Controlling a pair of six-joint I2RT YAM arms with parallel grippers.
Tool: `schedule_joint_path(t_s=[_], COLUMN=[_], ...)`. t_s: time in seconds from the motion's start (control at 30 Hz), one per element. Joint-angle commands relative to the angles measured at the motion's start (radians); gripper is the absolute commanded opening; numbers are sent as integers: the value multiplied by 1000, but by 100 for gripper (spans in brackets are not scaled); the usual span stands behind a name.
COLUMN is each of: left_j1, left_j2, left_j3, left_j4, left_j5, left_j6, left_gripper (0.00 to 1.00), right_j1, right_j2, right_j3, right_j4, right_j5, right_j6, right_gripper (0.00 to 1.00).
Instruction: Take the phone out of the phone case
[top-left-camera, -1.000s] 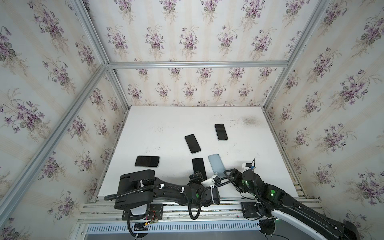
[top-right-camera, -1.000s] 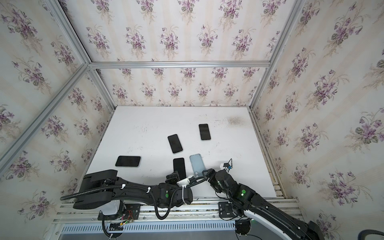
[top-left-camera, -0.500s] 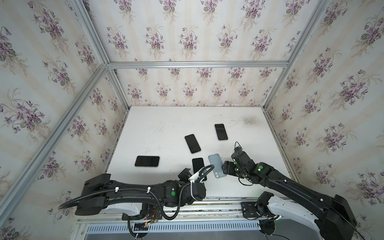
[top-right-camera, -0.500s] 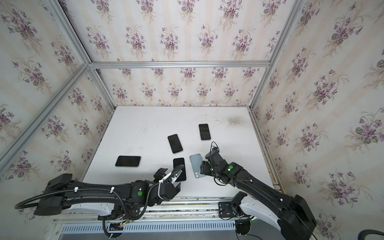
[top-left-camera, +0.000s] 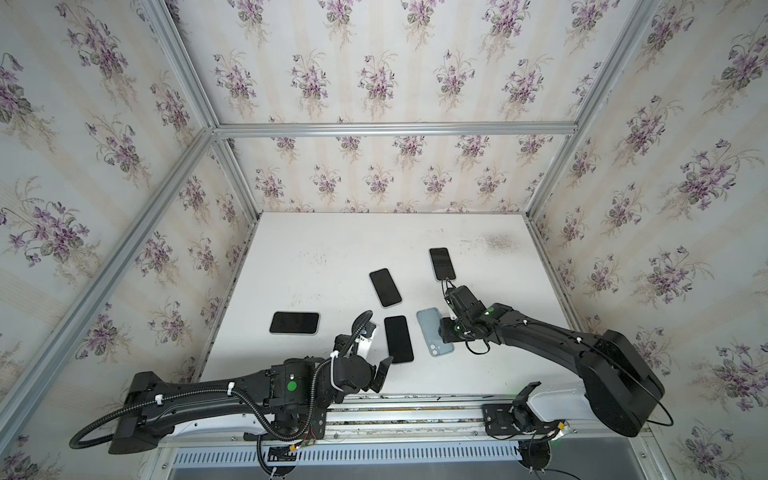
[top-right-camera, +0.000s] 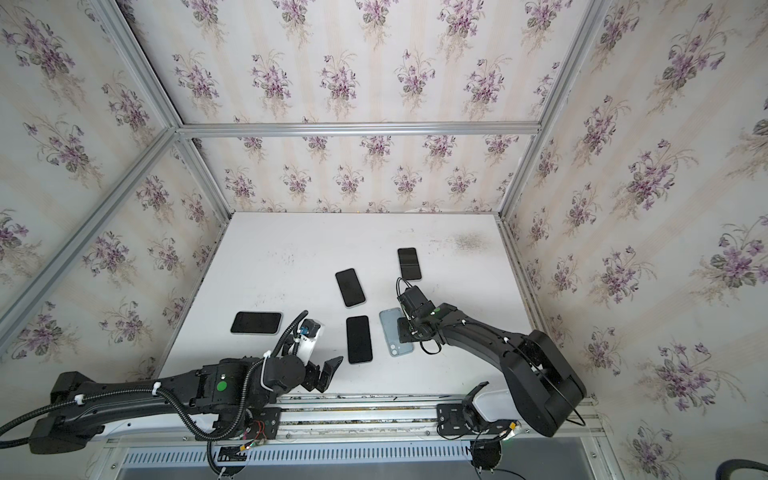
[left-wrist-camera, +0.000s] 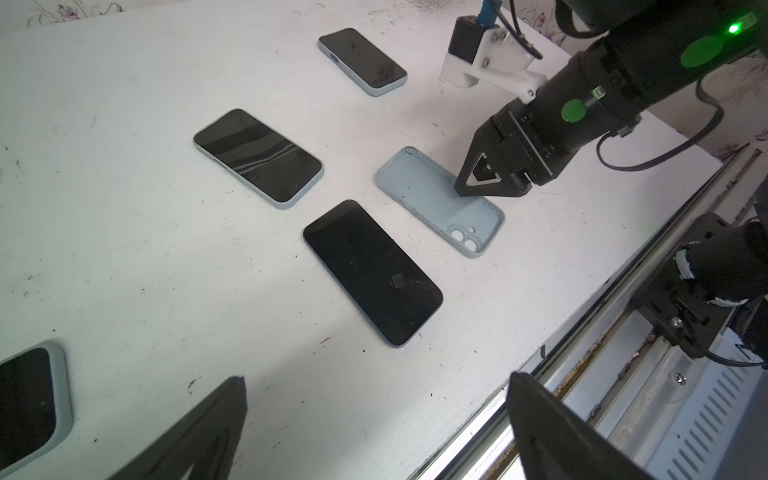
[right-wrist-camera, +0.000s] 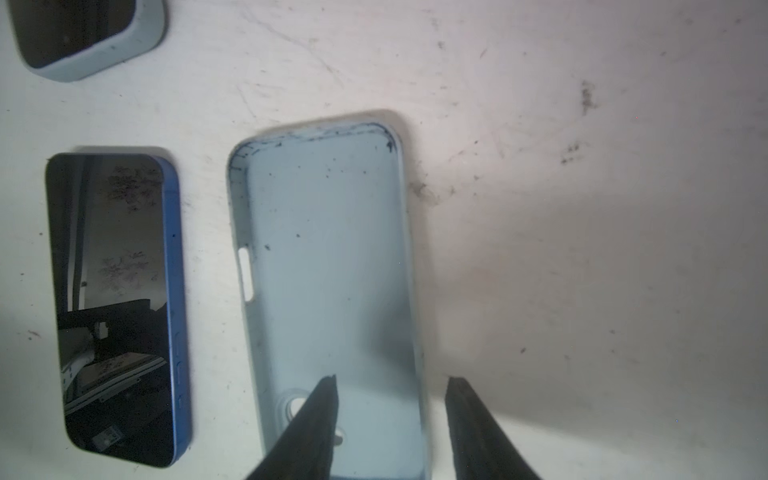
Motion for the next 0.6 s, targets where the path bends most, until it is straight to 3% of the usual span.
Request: schedule_joint_path(t_s=[0.0, 0.27, 0.57], left_j1=[0, 0, 0], left_j2=[-19, -40, -55], left_j3=[-7, -7, -10], left_j4=[-39, -70, -80], left_j5=[-1, -24, -34], left_j6=[-57, -67, -64], left_gripper=[100, 100, 100], right_j1=[0, -1, 0], right_j2=[41, 96, 70], right_j3=[28, 28, -5], right_j4=[39, 49, 64], right_j5=[-15, -3, -54], right_j6=[-37, -44, 9], right_gripper=[44, 30, 22])
